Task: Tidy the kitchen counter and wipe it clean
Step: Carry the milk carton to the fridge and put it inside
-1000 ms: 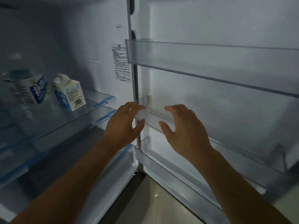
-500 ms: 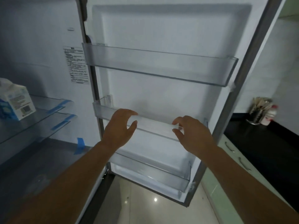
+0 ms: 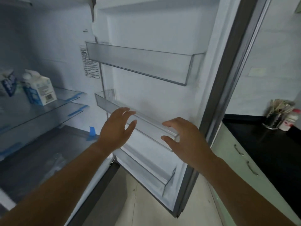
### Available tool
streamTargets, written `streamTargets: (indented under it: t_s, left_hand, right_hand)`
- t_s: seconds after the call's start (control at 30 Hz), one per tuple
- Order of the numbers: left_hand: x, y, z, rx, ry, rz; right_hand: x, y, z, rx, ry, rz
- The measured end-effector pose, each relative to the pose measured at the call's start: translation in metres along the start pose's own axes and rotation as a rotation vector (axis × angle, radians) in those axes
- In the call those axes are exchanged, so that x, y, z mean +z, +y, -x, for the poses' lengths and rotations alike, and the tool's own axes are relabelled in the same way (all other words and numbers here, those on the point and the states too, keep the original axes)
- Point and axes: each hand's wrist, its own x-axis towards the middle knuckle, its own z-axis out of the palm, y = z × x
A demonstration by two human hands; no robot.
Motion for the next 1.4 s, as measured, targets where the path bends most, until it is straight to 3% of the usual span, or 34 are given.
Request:
streamTargets:
  t_s: [0.3, 0.57, 1.07, 1.23, 1.4]
  left_hand:
    - [-0.010, 0.075, 0.039, -0.090, 0.008, 0.024]
    - [-0.012, 0.124, 0.074, -0.209, 0.059, -0.020]
    - [-0.064, 0.074, 0.146, -0.408, 0.061, -0.171]
    - [-0.105, 0.047, 0.171, -0.532, 0.087, -0.204]
    - [-0.155, 0.002, 0.188, -0.540, 0.124, -0.247]
  right_hand:
    - [-0.066, 0.039, 0.046, -0.087, 0.256, -0.168]
    - [-0.054, 0.062, 0.048, -0.029, 0.446, -0.281]
    - [0.005, -0.019, 0.060, -0.123, 0.339, -0.492]
    - [0.041, -0.069, 0.057, -0.280, 0.285, -0.568]
    - [0.084, -0.127, 0.042, -0.441, 0.251, -0.560]
